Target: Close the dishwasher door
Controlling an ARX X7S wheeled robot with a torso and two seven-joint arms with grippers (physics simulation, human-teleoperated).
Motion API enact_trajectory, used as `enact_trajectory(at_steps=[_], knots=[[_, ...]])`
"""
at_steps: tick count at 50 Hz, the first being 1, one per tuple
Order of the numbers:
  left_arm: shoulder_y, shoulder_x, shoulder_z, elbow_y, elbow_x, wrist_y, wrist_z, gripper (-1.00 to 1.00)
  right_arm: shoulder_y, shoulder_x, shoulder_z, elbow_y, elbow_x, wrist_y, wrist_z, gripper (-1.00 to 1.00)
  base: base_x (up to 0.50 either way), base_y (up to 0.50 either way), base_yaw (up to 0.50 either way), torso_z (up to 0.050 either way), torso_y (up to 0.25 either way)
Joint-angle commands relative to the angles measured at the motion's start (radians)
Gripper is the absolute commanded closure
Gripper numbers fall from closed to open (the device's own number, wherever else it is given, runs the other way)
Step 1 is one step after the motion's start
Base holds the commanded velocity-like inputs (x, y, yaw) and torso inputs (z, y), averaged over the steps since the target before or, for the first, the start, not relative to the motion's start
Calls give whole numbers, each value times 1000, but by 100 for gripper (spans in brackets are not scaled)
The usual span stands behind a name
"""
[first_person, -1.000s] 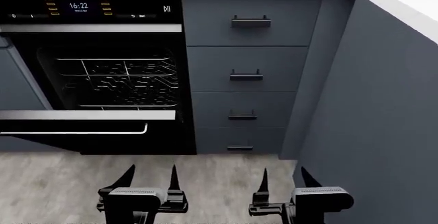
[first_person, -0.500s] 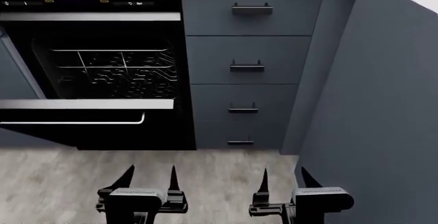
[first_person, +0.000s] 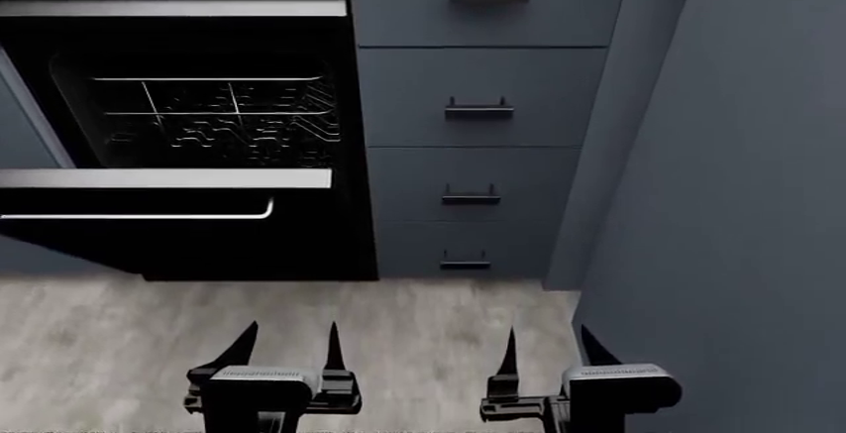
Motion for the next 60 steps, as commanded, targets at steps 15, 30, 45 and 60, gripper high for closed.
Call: enact_trajectory(at_steps=[15, 30, 45, 60], knots=[[-5, -9, 13, -29, 6, 18, -20, -100, 8, 7, -21, 18, 13, 10, 3, -100, 0, 0, 0, -50, 0], [-10, -14, 26, -37, 7, 20, -25, -100, 13, 12, -27, 28, 18, 8, 10, -100, 0, 0, 0, -50, 0], [-10, -18, 33, -44, 2, 31, -29, -100, 12, 17, -32, 22, 25, 9, 19, -100, 0, 0, 0, -50, 0], [-8, -27, 39, -36, -6, 36, -31, -100, 16, 21, -40, 22, 29, 8, 25, -100, 0, 0, 0, -50, 0]])
